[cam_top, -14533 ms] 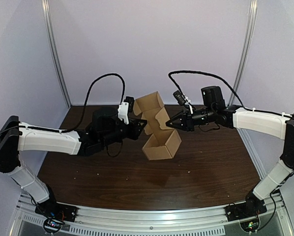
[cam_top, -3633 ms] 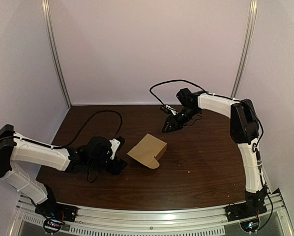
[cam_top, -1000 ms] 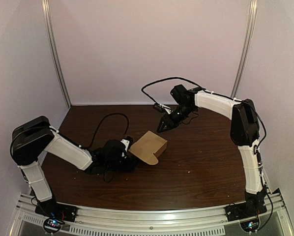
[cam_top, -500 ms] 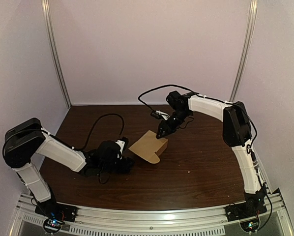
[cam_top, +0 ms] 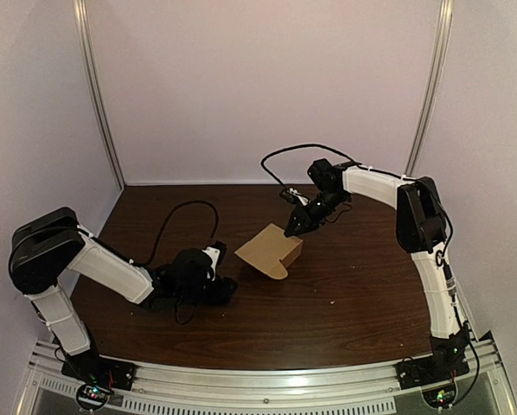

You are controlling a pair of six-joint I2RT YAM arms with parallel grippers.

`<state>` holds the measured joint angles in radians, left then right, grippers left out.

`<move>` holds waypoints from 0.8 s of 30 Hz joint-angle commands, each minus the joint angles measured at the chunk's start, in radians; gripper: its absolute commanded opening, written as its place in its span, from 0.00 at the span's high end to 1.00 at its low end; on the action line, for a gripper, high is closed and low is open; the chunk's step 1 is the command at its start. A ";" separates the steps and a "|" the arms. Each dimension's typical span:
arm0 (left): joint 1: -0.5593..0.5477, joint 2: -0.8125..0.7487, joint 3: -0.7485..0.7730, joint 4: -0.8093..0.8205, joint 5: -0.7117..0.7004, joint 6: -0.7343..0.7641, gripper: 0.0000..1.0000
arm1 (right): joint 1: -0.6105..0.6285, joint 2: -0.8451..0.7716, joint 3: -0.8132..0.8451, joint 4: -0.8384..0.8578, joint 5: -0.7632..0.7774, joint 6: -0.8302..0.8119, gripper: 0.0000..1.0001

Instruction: Fold the paper box

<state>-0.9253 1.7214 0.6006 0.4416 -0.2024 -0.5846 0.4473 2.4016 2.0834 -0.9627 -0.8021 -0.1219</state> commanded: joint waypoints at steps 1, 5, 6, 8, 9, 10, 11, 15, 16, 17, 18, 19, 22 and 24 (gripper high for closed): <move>0.004 0.081 0.052 0.096 -0.003 0.026 0.42 | -0.015 0.048 -0.033 0.001 0.038 0.022 0.75; 0.003 0.171 0.117 0.121 0.004 0.027 0.42 | -0.027 0.063 -0.034 0.005 0.043 0.030 0.76; 0.003 0.181 0.120 0.142 0.012 0.025 0.42 | -0.038 0.066 -0.036 0.006 0.034 0.038 0.77; 0.004 0.188 0.125 0.159 0.022 0.020 0.42 | -0.063 0.065 -0.051 0.020 0.000 0.055 0.79; 0.003 0.188 0.128 0.160 0.026 0.020 0.42 | -0.076 0.065 -0.059 0.026 -0.014 0.062 0.80; 0.003 0.190 0.133 0.158 0.028 0.021 0.42 | -0.087 0.062 -0.065 0.032 -0.026 0.066 0.81; 0.004 0.192 0.135 0.157 0.030 0.024 0.42 | -0.099 0.061 -0.068 0.035 -0.035 0.069 0.82; 0.003 0.213 0.162 0.157 0.040 0.030 0.42 | -0.126 0.065 -0.078 0.050 -0.078 0.085 0.87; 0.004 0.221 0.169 0.156 0.045 0.031 0.43 | -0.127 0.065 -0.082 0.055 -0.085 0.090 0.87; 0.004 0.227 0.177 0.156 0.048 0.031 0.43 | -0.128 0.065 -0.086 0.063 -0.088 0.095 0.87; 0.003 0.233 0.182 0.157 0.051 0.031 0.43 | -0.129 0.065 -0.089 0.068 -0.092 0.100 0.87; 0.004 0.238 0.188 0.161 0.053 0.031 0.43 | -0.131 0.065 -0.091 0.072 -0.095 0.102 0.87; 0.003 0.266 0.228 0.153 0.052 0.039 0.43 | -0.136 0.065 -0.098 0.081 -0.115 0.106 0.86; 0.004 0.297 0.274 0.151 0.054 0.061 0.43 | -0.138 0.064 -0.099 0.088 -0.121 0.109 0.84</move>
<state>-0.9253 1.9621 0.8062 0.5766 -0.1654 -0.5617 0.3046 2.4439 2.0010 -0.8864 -0.9199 -0.0254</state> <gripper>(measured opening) 0.574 0.148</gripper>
